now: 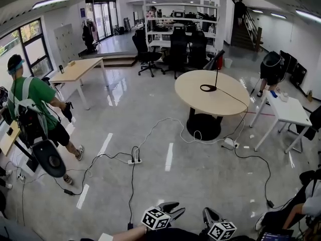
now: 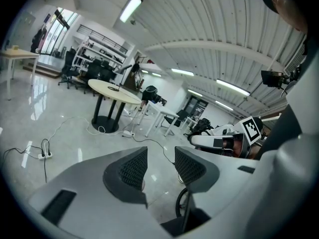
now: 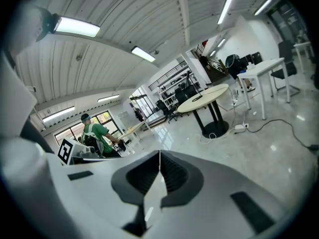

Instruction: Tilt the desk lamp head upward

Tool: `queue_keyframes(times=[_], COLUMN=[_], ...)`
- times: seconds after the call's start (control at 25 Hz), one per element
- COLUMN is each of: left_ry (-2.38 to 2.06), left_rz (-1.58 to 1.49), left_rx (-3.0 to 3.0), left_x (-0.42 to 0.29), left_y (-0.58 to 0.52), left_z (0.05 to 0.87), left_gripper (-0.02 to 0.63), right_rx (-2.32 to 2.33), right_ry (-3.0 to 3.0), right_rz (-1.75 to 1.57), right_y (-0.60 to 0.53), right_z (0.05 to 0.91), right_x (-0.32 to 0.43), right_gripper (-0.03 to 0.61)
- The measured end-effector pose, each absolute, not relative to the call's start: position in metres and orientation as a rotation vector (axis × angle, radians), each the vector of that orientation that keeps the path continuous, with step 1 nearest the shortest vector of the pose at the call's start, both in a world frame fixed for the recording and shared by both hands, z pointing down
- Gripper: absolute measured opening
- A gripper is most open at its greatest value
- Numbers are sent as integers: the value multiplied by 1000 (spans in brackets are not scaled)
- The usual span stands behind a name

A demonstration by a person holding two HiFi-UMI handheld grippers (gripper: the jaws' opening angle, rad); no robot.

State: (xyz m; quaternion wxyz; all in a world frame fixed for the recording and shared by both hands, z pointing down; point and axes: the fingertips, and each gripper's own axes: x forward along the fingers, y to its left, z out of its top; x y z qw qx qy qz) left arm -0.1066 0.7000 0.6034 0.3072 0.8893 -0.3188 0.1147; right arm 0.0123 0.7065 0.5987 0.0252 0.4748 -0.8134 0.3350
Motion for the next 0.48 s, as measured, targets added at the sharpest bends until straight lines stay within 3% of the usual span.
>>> queue_keyframes(times=[0.48], left_ry=[-806], left_rz=[271], left_rx=[2340], left_x=[-114], left_y=[691], left_z=[599], left_gripper=[179], right_rx=[1517], right_ry=[-2478], right_rz=[1049], right_y=[700], right_z=[591], right_x=[7], right_gripper=[5])
